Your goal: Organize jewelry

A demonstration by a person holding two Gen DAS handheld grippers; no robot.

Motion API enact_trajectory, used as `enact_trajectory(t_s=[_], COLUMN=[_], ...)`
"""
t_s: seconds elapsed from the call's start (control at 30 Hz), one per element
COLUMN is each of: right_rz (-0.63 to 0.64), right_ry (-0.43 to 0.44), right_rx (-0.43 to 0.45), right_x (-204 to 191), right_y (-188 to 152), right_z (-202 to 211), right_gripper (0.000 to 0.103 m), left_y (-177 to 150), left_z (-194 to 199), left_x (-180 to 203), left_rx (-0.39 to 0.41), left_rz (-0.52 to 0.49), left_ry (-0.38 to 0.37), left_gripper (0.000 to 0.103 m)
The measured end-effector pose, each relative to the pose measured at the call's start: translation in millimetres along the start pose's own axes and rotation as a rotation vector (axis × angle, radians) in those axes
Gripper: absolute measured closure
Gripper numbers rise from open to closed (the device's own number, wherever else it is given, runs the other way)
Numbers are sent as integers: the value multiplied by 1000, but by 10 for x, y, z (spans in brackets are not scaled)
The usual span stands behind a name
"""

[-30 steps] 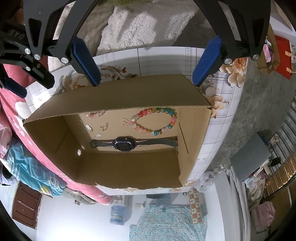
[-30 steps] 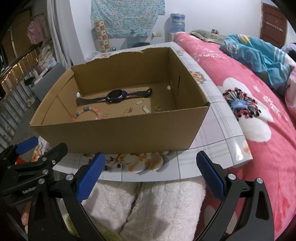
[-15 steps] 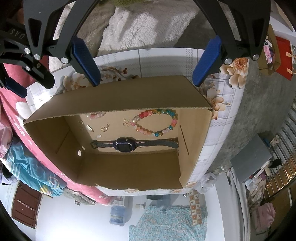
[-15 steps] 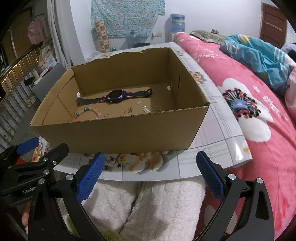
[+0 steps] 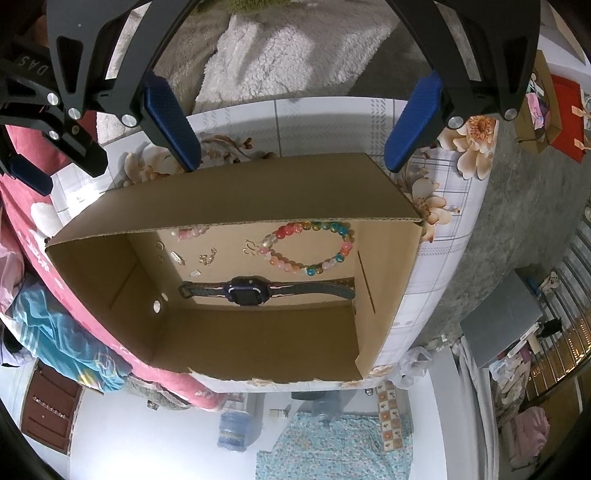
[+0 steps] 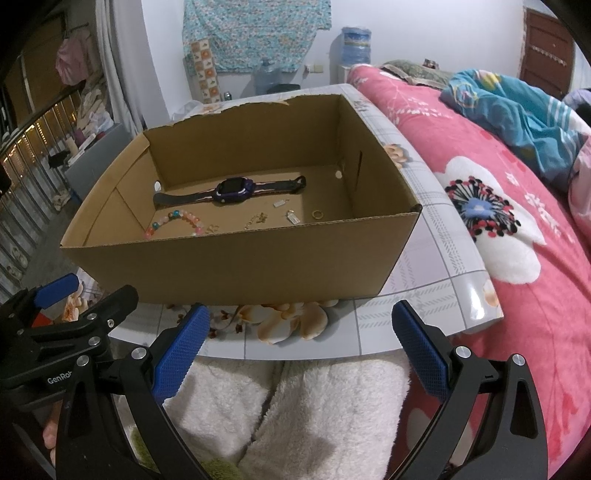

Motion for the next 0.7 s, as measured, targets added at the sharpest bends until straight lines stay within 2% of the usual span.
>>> enact_trajectory(t_s=[0.7], right_rz=[4], right_ry=[0], right_rx=[3], right_x=[-33], right_y=[11], right_z=[9], right_gripper=[8], left_y=[10], left_z=[2], left_x=[-32], left_rx=[-2], left_rz=[19], left_ry=[0], left_gripper=[6])
Point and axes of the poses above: each gripper's, at about its wrist camera, not at the fingertips, and z roughly against the way its jaws point, x to its right, y to its top, the point moved 5 cm from there along -z, roughly the way its jaws point, and after that the axes turned 8 degrees about x, right-handed, at the moved point
